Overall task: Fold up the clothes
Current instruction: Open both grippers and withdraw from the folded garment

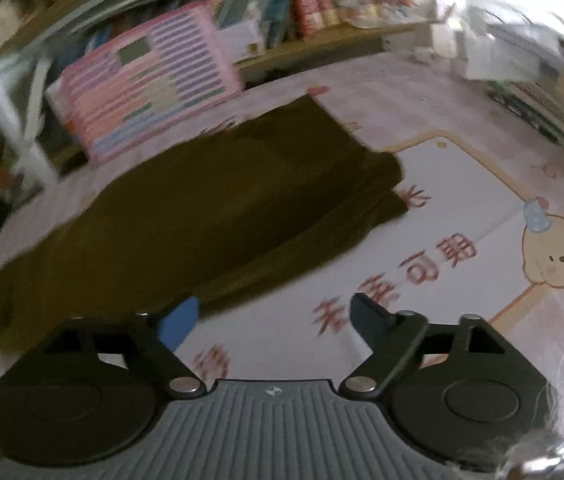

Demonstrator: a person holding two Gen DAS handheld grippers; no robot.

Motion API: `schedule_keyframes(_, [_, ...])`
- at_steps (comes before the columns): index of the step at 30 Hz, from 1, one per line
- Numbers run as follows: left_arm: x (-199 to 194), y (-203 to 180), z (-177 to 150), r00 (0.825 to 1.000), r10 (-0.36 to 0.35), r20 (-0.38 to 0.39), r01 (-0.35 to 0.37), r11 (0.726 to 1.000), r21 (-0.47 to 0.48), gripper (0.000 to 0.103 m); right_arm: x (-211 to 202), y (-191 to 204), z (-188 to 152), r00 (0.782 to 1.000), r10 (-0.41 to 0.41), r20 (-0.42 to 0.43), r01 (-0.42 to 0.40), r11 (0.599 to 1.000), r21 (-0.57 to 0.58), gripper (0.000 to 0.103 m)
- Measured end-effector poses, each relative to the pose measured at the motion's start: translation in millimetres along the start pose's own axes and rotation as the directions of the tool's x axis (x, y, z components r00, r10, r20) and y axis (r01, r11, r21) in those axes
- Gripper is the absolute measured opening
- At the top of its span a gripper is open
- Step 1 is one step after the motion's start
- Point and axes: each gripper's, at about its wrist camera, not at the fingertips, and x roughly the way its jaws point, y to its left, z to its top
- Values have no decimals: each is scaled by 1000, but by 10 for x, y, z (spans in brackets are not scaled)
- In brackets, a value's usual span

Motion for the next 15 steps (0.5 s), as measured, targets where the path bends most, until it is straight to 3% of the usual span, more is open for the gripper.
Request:
schedule_keyframes(5, [-45, -80, -108, 999, 27, -28, -23, 993, 118, 72, -56, 262, -190, 1000, -28, -12, 26, 991, -130, 90])
schedule_keyframes(7, [-85, -79, -133, 999, 30, -20, -27, 991, 133, 77, -92, 299, -229, 999, -37, -5, 36, 988, -149, 91])
schedule_keyframes(15, [-119, -60, -193, 999, 24, -30, -20, 990, 137, 78, -112, 335, -310, 998, -58, -24, 53, 983, -174, 92])
